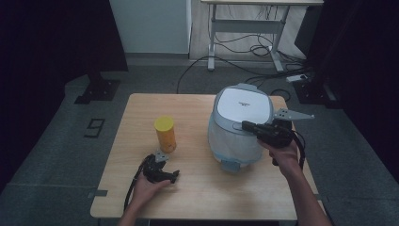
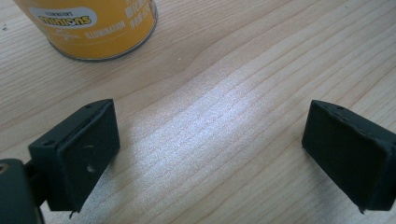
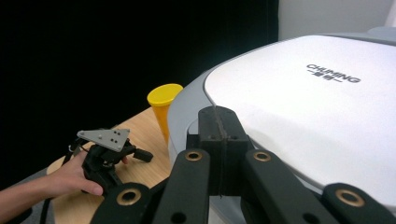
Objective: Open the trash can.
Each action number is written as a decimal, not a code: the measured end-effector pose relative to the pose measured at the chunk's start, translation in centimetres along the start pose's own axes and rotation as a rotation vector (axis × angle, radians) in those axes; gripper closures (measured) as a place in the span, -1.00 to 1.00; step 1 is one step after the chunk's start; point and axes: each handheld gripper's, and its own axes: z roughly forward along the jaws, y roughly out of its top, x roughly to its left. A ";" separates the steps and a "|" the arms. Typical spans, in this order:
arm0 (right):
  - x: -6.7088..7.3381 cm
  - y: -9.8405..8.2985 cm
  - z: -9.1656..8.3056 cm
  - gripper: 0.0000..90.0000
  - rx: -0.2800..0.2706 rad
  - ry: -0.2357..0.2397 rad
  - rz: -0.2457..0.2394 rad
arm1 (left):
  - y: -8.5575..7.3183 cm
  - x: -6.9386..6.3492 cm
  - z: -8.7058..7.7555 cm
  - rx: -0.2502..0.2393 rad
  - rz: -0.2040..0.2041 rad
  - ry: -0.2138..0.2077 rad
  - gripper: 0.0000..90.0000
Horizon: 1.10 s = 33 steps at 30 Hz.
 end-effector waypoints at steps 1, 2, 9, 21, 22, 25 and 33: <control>0.1 -0.1 0.0 0.99 -0.002 0.001 -0.003 | 0.0 0.0 0.0 0.000 0.000 0.000 -0.92; 0.1 -0.1 0.0 0.99 -0.002 0.004 -0.005 | 0.0 0.0 0.0 0.000 0.000 0.000 -0.91; 0.2 -0.2 0.0 0.99 0.008 0.005 -0.012 | 0.0 0.0 0.0 -0.001 0.002 -0.001 -0.92; 0.1 -0.3 0.0 0.99 0.006 0.016 -0.006 | 0.0 0.0 0.0 -0.001 0.002 -0.001 -0.92; 0.1 -0.3 0.0 0.99 0.006 0.016 -0.006 | 0.0 0.0 0.0 -0.001 0.002 -0.001 -0.92; 0.1 -0.4 -0.1 0.99 0.008 0.020 0.004 | 0.0 0.0 0.0 -0.001 0.003 -0.002 -0.92; -0.2 -0.2 -0.8 0.99 -0.037 0.016 0.023 | 0.0 0.0 0.0 -0.001 0.004 -0.003 -0.92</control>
